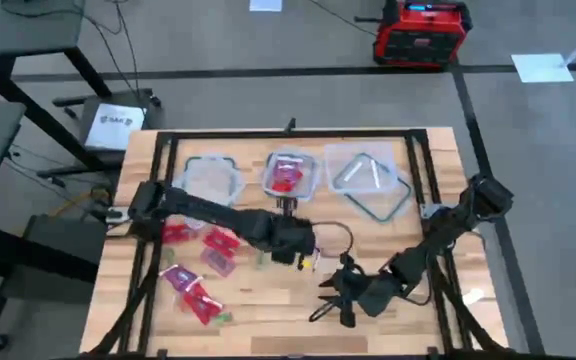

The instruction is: Sort candy

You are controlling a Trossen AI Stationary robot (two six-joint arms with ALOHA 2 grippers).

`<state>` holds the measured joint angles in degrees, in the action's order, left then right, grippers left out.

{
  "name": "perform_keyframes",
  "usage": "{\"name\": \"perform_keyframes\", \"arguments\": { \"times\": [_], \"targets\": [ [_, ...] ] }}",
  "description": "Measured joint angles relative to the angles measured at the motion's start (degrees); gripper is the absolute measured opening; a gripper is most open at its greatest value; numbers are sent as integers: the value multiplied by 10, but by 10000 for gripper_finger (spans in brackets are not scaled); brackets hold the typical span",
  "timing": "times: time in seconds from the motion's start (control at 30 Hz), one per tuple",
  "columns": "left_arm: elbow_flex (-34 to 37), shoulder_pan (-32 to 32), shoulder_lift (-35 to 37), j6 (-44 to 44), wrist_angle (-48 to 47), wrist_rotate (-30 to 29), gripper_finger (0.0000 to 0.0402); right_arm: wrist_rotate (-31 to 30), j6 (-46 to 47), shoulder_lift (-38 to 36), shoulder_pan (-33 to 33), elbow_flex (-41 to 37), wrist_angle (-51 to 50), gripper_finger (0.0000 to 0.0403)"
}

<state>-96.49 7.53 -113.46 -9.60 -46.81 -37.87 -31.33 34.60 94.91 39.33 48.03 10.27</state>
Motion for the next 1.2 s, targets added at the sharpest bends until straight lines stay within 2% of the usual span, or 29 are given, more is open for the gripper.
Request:
{"name": "perform_keyframes", "arguments": {
  "times": [0.1, 0.17, 0.23, 0.33, 0.43, 0.73, 1.0, 1.2],
  "targets": [
    [-2, -46, 3, -10, 2, 0, 0, 0, 1, 0, 1, 0, 0, 132],
    [-2, -70, 5, 15, 8, 16, 0, 0, 1, 0, 1, 0, 0, 132],
    [-2, -83, 6, 61, 2, 71, 0, 0, 1, 0, 1, 0, 0, 132],
    [1, -82, 5, 97, -7, 200, 0, 0, 0, 0, 1, 0, 0, 132],
    [9, -62, 2, 108, 2, 258, 0, 0, 0, 0, 1, 0, -6, 132],
    [12, 8, 1, 128, 10, 260, 10, 0, 15, 0, 0, 0, -15, 132],
    [12, 53, -13, 153, -28, 254, 107, 0, 20, 0, 8, 0, -2, 132],
    [12, 62, -47, 168, -31, 206, 161, 0, 18, 0, 8, 0, 5, 132]
  ]
}}
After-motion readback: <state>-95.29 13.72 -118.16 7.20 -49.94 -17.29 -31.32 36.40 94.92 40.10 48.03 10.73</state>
